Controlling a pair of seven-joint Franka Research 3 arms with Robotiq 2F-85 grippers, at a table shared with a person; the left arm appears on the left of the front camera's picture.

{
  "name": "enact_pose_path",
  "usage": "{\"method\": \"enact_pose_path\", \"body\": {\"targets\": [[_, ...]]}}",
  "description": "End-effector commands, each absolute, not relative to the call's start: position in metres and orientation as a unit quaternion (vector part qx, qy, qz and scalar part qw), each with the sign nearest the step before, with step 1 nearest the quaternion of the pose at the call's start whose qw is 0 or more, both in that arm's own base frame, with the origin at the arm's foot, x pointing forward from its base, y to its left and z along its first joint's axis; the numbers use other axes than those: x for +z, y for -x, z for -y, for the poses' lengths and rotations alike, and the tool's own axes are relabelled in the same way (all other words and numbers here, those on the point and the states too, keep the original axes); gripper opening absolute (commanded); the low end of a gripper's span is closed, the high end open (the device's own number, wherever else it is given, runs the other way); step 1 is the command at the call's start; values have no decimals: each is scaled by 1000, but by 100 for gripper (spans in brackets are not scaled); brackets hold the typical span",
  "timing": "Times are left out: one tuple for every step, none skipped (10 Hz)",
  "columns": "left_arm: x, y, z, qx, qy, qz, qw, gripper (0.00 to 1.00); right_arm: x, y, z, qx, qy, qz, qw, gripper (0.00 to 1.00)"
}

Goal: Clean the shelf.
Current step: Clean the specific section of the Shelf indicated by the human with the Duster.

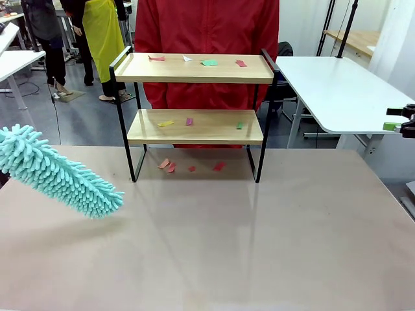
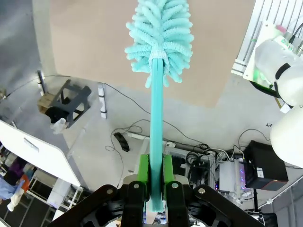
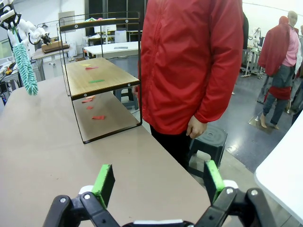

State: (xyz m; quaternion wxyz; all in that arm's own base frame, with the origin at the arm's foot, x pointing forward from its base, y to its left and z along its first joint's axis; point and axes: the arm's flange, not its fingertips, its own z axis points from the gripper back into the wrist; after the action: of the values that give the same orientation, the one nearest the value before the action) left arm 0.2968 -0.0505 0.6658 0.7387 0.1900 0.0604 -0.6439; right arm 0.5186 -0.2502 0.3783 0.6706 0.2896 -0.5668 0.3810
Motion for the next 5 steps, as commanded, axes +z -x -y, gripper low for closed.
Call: {"method": "enact_pose_path", "body": {"targets": [[670,-296,50,-639,-192,-60,742,14,386,-519,247,377,-285,563,678,100],[670,-296,50,-639,-192,-60,742,14,386,-519,247,377,-285,563,678,100],[670,-296,50,-639,-192,-60,742,14,386,-519,247,377,-285,563,678,100],[670,-296,50,-639,-192,-60,742,14,386,-519,247,377,-285,563,678,100],[670,-296,50,-639,-192,-60,742,14,386,-519,247,377,-285,563,678,100]]}}
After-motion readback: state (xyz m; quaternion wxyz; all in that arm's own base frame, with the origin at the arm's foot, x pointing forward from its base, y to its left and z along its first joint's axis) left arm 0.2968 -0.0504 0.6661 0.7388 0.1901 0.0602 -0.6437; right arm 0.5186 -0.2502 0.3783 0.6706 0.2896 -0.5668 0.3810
